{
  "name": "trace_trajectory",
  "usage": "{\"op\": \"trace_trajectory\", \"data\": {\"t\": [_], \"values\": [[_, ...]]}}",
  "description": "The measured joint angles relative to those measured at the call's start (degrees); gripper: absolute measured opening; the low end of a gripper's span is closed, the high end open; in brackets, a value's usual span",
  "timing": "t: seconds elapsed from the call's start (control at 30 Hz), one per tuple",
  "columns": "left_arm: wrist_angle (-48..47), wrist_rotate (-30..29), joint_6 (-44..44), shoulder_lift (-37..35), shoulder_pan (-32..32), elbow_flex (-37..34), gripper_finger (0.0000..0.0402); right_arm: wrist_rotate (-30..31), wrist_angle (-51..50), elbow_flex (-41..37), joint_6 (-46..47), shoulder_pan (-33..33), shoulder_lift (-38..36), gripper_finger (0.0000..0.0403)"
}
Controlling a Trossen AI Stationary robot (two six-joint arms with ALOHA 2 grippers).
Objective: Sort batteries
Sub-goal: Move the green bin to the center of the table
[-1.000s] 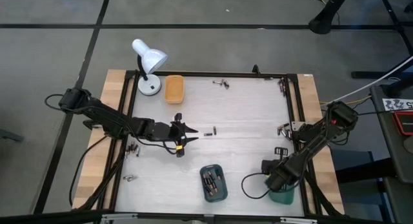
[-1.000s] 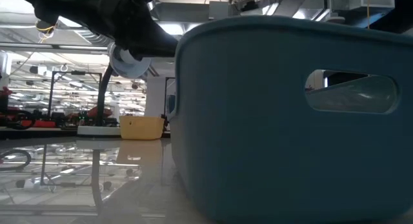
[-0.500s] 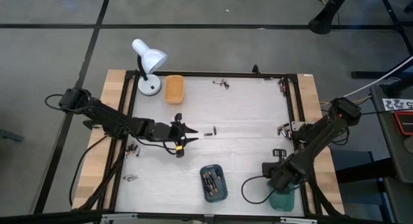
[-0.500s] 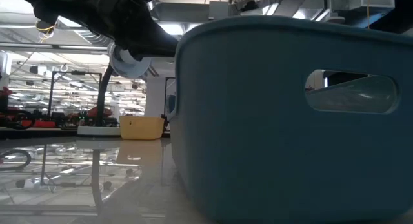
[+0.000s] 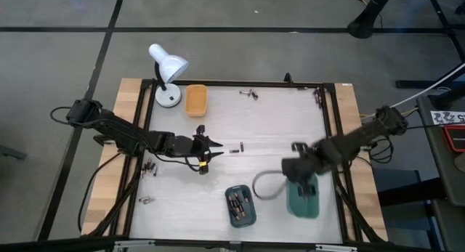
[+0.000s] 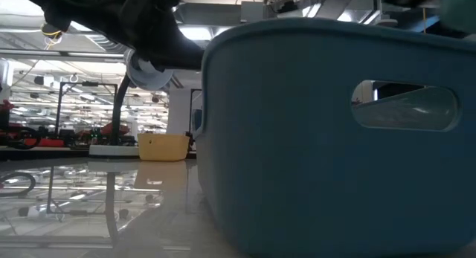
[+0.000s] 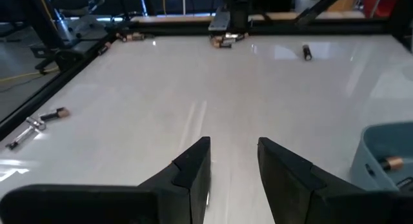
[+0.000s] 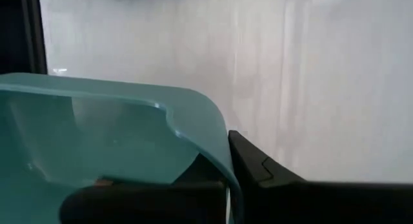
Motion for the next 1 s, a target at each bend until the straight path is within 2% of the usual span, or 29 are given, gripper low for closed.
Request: {"op": "trace_trajectory", "data": {"t": [0.2,0.33,0.57,0.8,1.0], "values": [[-3.21,0.00,-0.73,0.02,0.00,0.00,0.0119,-0.35,0.77,1.43,-22.89,-16.61,0.83,0.0000],[-4.14,0.00,-0.83,0.02,0.00,0.00,0.0119,-0.41,2.62,1.43,-35.38,-26.79,4.45,0.0000],[-4.81,0.00,0.81,1.17,0.83,0.00,0.0119,-3.00,12.29,1.43,-50.10,-37.20,13.59,0.0000],[2.30,0.17,2.90,8.61,6.41,0.00,0.0119,-8.38,16.21,1.39,-57.47,-43.30,21.08,0.0000],[8.09,10.71,3.92,14.55,12.38,0.00,0.0119,-12.22,16.20,1.37,-57.08,-47.06,23.02,0.0010]]}}
